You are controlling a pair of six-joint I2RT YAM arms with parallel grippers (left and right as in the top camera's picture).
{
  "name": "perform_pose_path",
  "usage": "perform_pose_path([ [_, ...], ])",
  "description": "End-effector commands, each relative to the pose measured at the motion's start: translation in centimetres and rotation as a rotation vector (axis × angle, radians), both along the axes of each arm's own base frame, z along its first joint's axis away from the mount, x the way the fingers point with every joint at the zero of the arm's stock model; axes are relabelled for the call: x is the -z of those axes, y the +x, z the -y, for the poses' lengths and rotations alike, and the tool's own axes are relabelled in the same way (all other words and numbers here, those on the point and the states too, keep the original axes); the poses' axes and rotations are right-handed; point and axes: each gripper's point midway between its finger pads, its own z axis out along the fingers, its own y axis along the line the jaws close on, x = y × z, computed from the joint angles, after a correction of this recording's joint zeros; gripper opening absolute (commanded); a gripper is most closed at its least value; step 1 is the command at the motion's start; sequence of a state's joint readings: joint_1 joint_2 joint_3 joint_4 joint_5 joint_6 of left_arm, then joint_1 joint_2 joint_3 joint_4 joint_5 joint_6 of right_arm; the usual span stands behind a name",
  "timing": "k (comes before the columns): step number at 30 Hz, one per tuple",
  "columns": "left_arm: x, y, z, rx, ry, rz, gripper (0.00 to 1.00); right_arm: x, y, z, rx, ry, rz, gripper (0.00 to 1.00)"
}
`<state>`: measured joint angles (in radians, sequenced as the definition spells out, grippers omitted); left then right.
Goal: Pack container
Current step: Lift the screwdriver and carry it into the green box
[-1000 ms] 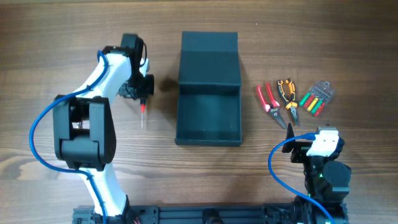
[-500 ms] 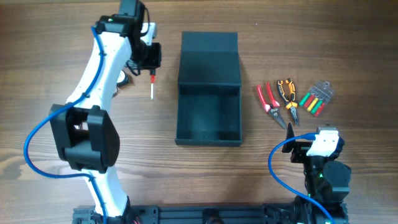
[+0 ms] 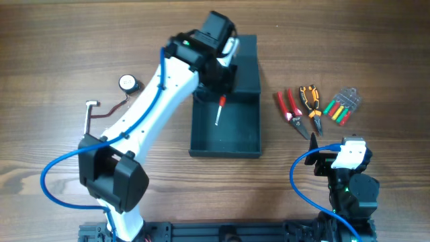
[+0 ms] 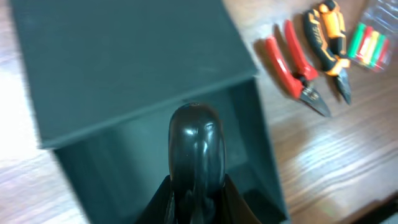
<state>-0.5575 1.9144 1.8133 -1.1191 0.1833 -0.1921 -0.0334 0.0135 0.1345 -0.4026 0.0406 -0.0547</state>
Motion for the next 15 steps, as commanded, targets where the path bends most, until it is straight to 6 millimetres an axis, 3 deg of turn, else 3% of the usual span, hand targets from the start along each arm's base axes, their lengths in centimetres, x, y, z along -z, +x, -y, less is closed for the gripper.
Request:
perform_pose_path([
  [1, -1.7, -1.6, 2.0, 0.005, -0.039, 0.006, 0.11, -0.2, 0.0, -0.4, -0.022, -0.006, 0.009, 1.0],
  [8, -0.9, -3.5, 1.7, -0.02, 0.001, -0.072, 0.06, -0.2, 0.0, -0.4, -0.022, -0.006, 0.009, 1.0],
  [12, -0.7, -3.5, 1.7, -0.024, 0.004, -0.078, 0.04, -0.2, 0.0, -0.4, -0.022, -0.006, 0.009, 1.0],
  [15, 0.5, -4.1, 1.3, -0.049, 0.022, -0.116, 0.04, -0.2, 0.0, -0.4, -0.022, -0.006, 0.009, 1.0],
])
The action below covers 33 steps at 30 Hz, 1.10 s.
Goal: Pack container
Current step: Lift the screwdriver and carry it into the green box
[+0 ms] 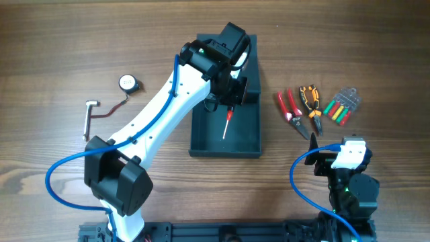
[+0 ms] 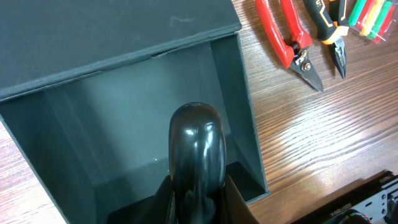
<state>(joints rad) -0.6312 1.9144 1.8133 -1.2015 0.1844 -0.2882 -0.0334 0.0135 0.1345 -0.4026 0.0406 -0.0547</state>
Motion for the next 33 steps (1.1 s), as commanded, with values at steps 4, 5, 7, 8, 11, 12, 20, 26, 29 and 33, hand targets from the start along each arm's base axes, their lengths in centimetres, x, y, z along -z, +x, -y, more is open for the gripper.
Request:
perform_pose_path([
  [4, 2.1, -1.3, -0.9, -0.037, 0.029, -0.052, 0.04, -0.2, 0.0, -0.4, -0.022, -0.006, 0.009, 1.0],
  [5, 2.6, -1.4, -1.0, -0.039, 0.035, -0.059, 0.04, -0.2, 0.0, -0.4, -0.022, -0.006, 0.009, 1.0],
  [7, 3.4, -1.7, -1.2, -0.045, 0.044, -0.072, 0.04, -0.2, 0.0, -0.4, -0.022, -0.006, 0.009, 1.0],
  [8, 3.8, -1.7, -1.4, -0.063, 0.053, -0.079, 0.04, -0.2, 0.0, -0.4, -0.022, -0.006, 0.009, 1.0],
  [11, 5.1, -1.6, -2.2, -0.073, 0.097, -0.063, 0.06, -0.2, 0.0, -0.4, -0.022, -0.006, 0.009, 1.0],
  [12, 5.3, -1.6, -2.4, -0.074, 0.103, -0.062, 0.06, -0.2, 0.0, -0.4, -0.022, -0.005, 0.009, 1.0],
  [20, 8.1, -2.2, -3.4, -0.129, 0.14, -0.086, 0.06, -0.2, 0.0, -0.4, -0.022, -0.006, 0.009, 1.0],
  [26, 8.5, -1.8, -4.4, -0.244, 0.184, -0.076, 0.08, -0.2, 0.0, -0.4, -0.022, -0.006, 0.009, 1.0],
  [29, 8.5, -1.9, -4.4, -0.245, 0.186, -0.079, 0.11, -0.2, 0.0, -0.4, -0.022, -0.006, 0.009, 1.0],
  [33, 8.5, -1.8, -4.5, -0.244, 0.19, -0.077, 0.19, -0.2, 0.0, -0.4, -0.022, -0.006, 0.009, 1.0],
])
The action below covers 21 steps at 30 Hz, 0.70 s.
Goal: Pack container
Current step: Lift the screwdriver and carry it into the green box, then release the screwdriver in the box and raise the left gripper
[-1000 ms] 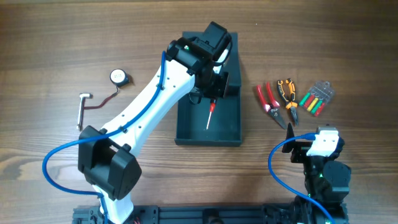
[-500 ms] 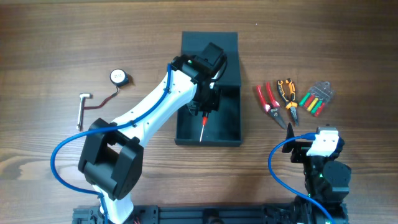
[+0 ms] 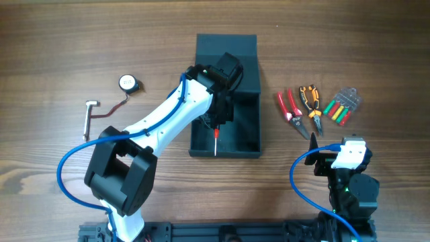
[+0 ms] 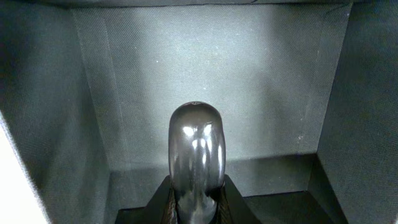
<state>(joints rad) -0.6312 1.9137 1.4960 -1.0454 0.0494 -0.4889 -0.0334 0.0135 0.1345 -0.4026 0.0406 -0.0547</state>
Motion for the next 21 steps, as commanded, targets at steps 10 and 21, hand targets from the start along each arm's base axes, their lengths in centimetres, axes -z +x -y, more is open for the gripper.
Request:
perform_pose_path([
  [10, 0.3, 0.3, -0.5, -0.021, 0.027, 0.015, 0.15, -0.2, 0.0, -0.4, -0.022, -0.006, 0.009, 1.0],
  [21, 0.3, 2.0, -3.2, -0.099, 0.031, 0.009, 0.12, -0.2, 0.0, -0.4, -0.022, -0.006, 0.009, 1.0],
])
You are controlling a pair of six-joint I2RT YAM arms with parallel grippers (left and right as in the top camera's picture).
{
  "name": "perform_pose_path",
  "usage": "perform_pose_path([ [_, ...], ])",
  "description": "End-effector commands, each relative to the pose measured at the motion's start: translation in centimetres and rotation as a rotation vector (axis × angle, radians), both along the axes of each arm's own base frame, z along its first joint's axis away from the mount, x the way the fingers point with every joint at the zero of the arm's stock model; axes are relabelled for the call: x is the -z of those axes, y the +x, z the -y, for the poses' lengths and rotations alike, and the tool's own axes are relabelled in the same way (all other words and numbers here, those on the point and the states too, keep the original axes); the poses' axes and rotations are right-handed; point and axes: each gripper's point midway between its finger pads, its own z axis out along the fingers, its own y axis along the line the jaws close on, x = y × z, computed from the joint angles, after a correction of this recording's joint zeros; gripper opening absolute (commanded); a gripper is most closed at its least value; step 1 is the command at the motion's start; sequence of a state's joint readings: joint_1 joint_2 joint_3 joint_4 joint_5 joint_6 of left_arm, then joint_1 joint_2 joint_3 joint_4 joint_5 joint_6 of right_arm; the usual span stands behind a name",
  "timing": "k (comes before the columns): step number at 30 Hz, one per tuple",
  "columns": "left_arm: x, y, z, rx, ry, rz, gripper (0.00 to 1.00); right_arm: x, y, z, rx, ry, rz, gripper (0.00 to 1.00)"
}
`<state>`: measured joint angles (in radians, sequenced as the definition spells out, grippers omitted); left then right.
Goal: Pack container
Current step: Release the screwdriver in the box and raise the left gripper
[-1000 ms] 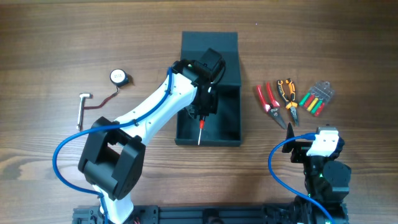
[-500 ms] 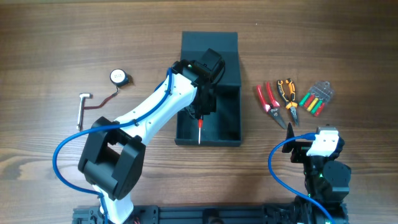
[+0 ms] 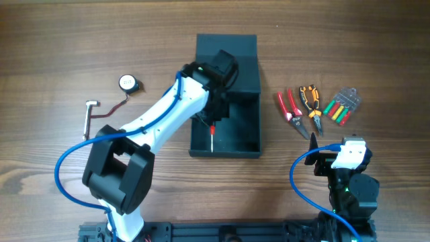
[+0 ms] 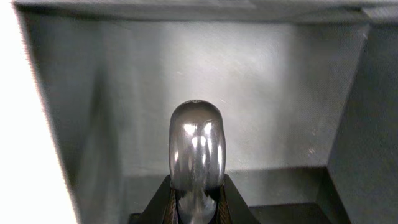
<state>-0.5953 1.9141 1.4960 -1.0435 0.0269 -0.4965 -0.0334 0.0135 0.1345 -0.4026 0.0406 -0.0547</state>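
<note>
The container is a dark open box [image 3: 242, 131] whose lid [image 3: 235, 57] lies flat behind it. My left gripper [image 3: 215, 107] reaches down into the box by its left wall, shut on a screwdriver. The red shaft [image 3: 211, 132] points at the front left of the floor. In the left wrist view the glossy black handle [image 4: 196, 146] stands between my fingers [image 4: 160, 200], with the box floor [image 4: 267, 93] behind it. I cannot tell whether the tip touches the floor. My right gripper [image 3: 312, 141] rests shut at the front right, holding nothing.
Red pliers [image 3: 289, 107], orange-black pliers [image 3: 310, 101] and a clear packet of green and red pieces [image 3: 341, 105] lie right of the box. A round disc with a cord [image 3: 127, 83] and a small metal tool [image 3: 89, 115] lie to the left.
My left gripper has shifted a little to the left inside the box, so the screwdriver now stands closer to the left wall. The right arm has not moved.
My left gripper held the screwdriver over the back of the box near the lid. Then it was over the middle of the box. Later it was down inside near the front, and now it is by the front left wall, still holding the screwdriver.
</note>
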Motion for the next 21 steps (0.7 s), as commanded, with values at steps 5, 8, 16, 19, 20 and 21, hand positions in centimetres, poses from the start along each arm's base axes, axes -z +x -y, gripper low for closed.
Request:
perform_pose_path([
  [5, 0.3, 1.6, -2.8, -0.094, -0.004, -0.013, 0.11, -0.2, 0.0, -0.4, -0.022, -0.006, 0.009, 1.0],
  [8, 0.3, 1.4, -2.5, -0.084, -0.004, -0.013, 0.11, -0.2, 0.0, -0.4, -0.022, -0.006, 0.009, 1.0],
  [16, 0.3, 0.2, -0.4, -0.021, -0.009, -0.011, 0.14, -0.2, 0.0, -0.4, -0.022, -0.006, 0.009, 1.0],
  [19, 0.3, 0.0, 0.3, 0.031, -0.007, 0.003, 0.16, -0.2, 0.0, -0.4, -0.022, -0.006, 0.009, 1.0],
  [20, 0.2, 0.1, 0.4, 0.032, -0.004, 0.011, 0.17, -0.2, 0.0, -0.4, -0.022, -0.006, 0.009, 1.0],
  [21, 0.2, 0.3, 0.5, 0.032, -0.01, 0.02, 0.17, -0.2, 0.0, -0.4, -0.022, -0.006, 0.009, 1.0],
])
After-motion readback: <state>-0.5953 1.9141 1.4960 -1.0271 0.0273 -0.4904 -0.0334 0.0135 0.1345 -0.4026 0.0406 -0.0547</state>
